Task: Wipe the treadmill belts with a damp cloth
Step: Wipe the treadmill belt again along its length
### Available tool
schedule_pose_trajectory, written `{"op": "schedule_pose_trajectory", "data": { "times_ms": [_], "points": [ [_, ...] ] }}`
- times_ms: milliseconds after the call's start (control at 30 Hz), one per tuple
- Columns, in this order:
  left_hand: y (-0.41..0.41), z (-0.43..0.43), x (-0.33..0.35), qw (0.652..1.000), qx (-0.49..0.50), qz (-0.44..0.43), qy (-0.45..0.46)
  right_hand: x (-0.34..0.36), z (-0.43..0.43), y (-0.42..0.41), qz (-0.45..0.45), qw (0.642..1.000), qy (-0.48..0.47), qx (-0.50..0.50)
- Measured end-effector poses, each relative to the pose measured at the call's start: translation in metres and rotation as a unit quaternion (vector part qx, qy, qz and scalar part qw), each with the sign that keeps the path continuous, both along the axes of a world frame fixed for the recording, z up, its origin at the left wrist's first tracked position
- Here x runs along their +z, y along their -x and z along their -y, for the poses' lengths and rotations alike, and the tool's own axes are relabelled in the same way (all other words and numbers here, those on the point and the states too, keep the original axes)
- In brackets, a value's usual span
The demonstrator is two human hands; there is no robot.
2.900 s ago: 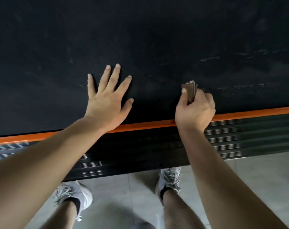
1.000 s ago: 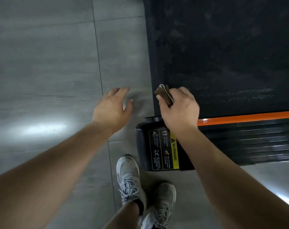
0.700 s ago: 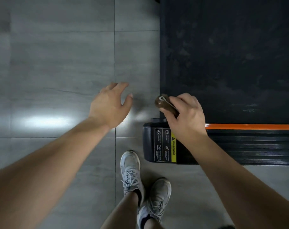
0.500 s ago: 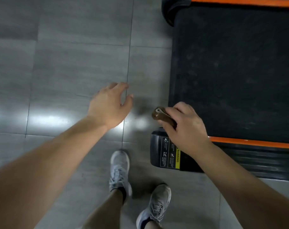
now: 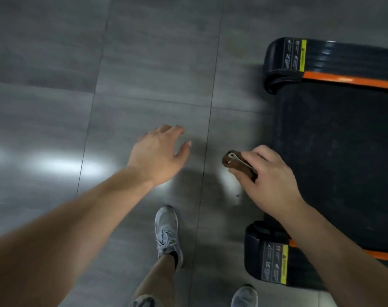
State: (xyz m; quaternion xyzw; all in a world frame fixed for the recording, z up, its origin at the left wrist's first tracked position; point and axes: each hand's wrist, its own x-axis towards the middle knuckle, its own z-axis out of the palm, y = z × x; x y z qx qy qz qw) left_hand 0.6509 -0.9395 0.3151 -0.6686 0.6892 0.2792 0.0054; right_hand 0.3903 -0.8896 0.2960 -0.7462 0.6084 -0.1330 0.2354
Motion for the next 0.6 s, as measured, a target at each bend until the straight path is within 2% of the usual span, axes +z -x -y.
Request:
{"op": "schedule_pose_trajectory", "data": {
  "times_ms": [267, 600],
  "points": [
    [-0.027, 0.136, 0.011, 0.999, -0.035, 0.004, 0.027, 0.018, 0.127, -0.035, 0.016, 0.998, 0.010, -0.057],
    [0.010, 0.346, 0.005, 0.999, -0.027, 0.017, 0.029, 0.000, 0.306, 0.008, 0.000, 0.998, -0.015, -0.063]
  ]
}}
